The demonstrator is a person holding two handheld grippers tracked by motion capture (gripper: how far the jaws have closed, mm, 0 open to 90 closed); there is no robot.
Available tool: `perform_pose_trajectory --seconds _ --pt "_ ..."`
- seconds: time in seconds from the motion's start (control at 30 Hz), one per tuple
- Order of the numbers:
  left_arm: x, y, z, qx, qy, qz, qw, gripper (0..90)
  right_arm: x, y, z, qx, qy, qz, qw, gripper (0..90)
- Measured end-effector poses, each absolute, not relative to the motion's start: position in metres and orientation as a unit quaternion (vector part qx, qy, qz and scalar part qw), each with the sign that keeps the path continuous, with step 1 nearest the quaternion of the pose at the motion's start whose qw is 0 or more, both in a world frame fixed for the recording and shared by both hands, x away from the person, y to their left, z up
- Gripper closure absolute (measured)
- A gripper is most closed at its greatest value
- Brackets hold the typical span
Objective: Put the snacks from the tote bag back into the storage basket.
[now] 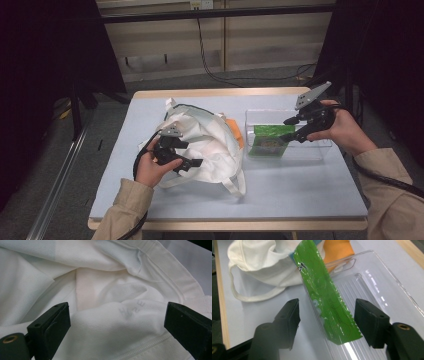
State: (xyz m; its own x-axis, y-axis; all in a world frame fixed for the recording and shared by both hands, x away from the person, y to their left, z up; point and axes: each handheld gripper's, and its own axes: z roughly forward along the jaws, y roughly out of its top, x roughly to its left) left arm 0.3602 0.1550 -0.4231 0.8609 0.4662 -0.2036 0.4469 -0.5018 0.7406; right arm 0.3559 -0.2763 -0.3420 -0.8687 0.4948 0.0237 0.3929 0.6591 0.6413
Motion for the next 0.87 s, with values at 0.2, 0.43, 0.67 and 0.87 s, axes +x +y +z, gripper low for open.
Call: perform_pose_trajectory --seconds 0.2,0.43,0.67,0.87 --pt "0.360 0.154 -0.425 0.864 0.264 0.009 0.429 6.6 0.347 -0.284 -0.340 0.254 0.900 0.344 0.081 28.7" --pt "0.361 0.152 -0.424 0.866 0.263 0.007 0.426 6.6 0.338 -0.290 -0.343 0.270 0.890 0.357 0.085 20.6" --pt "0.361 0.150 -0.423 0.868 0.257 0.008 0.425 6.6 0.327 -0.295 -0.347 0.287 0.880 0.367 0.088 13.1" --pt "0.361 0.148 -0.420 0.865 0.256 0.007 0.430 6.6 0.314 -0.300 -0.354 0.299 0.873 0.376 0.085 9.6"
